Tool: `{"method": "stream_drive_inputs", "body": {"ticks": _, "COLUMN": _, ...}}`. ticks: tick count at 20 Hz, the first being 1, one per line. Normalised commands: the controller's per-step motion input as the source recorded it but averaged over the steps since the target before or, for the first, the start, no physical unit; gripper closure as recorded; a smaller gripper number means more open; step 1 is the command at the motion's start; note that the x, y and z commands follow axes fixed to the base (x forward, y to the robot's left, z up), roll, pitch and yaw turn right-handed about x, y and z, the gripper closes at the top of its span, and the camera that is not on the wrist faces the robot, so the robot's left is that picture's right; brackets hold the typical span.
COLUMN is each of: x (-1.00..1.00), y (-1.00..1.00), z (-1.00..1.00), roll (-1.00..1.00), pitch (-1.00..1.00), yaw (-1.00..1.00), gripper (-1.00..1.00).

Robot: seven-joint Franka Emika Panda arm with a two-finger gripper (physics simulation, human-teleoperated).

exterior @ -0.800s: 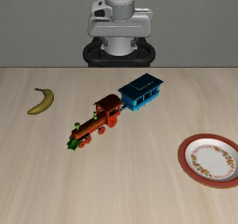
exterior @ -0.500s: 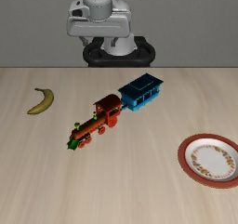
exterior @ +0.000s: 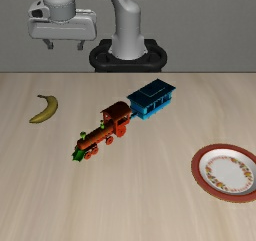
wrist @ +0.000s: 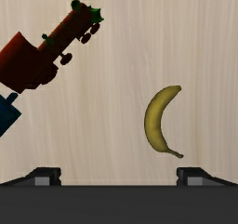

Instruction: Pick up the banana and put it on the plate

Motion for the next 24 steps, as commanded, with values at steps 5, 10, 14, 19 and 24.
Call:
{"method": "stream_drive_inputs", "body": {"ticks": 5, "x": 0.0, "y": -1.0, "z": 0.0, "roll": 0.0, "pitch": 0.0, "yaw": 0.0, "gripper": -1.0}}
{"method": "stream_drive_inputs", "body": {"ticks": 10, "x": 0.2, "y": 0.0, "z": -0.8, "roll": 0.0, "pitch": 0.0, "yaw": 0.0, "gripper": -1.0}}
{"method": "stream_drive_inputs", "body": {"ticks": 14, "x": 0.0, "y": 0.0, "z": -1.0, "roll": 0.0, "pitch": 0.0, "yaw": 0.0, "gripper": -1.0}}
{"method": "stream_drive_inputs", "body": {"ticks": 19, "x": 0.0, "y": 0.0, "z": -1.0, "roll": 0.0, "pitch": 0.0, "yaw": 0.0, "gripper": -1.0}}
{"method": "stream_drive_inputs", "body": {"ticks": 24, "x": 0.0, "y": 0.0, "z": -1.0, "roll": 0.0, "pitch": 0.0, "yaw": 0.0, "gripper": -1.0}}
